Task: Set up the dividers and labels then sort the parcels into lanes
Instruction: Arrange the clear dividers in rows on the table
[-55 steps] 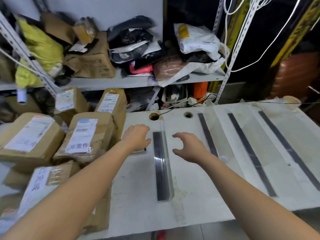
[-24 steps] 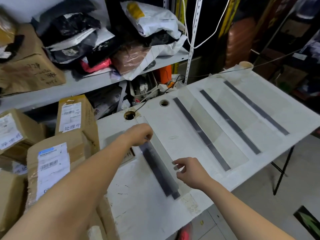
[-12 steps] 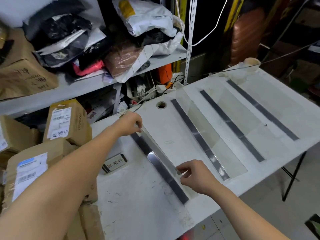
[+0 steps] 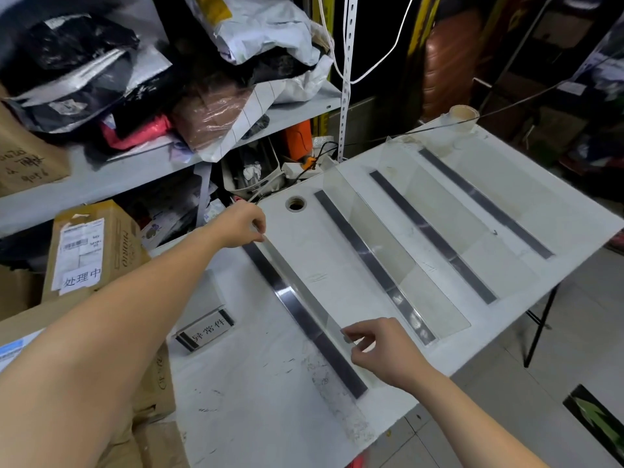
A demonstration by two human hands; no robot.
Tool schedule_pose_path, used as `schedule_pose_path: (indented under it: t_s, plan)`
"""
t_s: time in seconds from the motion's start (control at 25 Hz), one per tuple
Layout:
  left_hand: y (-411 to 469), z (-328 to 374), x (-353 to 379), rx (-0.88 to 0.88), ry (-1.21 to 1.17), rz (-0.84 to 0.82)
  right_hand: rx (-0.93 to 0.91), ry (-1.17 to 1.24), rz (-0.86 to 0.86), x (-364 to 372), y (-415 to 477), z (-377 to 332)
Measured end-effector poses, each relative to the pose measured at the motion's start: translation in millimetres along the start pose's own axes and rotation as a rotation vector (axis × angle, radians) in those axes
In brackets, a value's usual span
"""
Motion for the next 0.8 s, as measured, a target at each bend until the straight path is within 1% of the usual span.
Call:
schedule_pose_path:
  t_s: [0.28,0.36,0.6,0.8]
  plan:
    - [14,14,-3,0.100,0.009,-0.001,0.024,0.019,0.057,0,-7,-3]
    - [19,18,-2,0.126,0.016,-0.005,0.042,0.017,0.050,1,-9,-1]
    - [27,22,4,0.139,0.002,0.020,0.034,0.002,0.033,6,-13,-2]
    - [21,18,0,0.129,0.001,0.008,0.029,-0.002,0.039,7,-13,-3]
Point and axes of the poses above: each hand's wrist, its own y-axis towards the middle knuckle, its own x-axis out of the palm, z = x × y, the point moved 7 cm from there along y, towards the middle knuckle, and after that the axes turned 6 degrees about x, right-handed, at the moved point
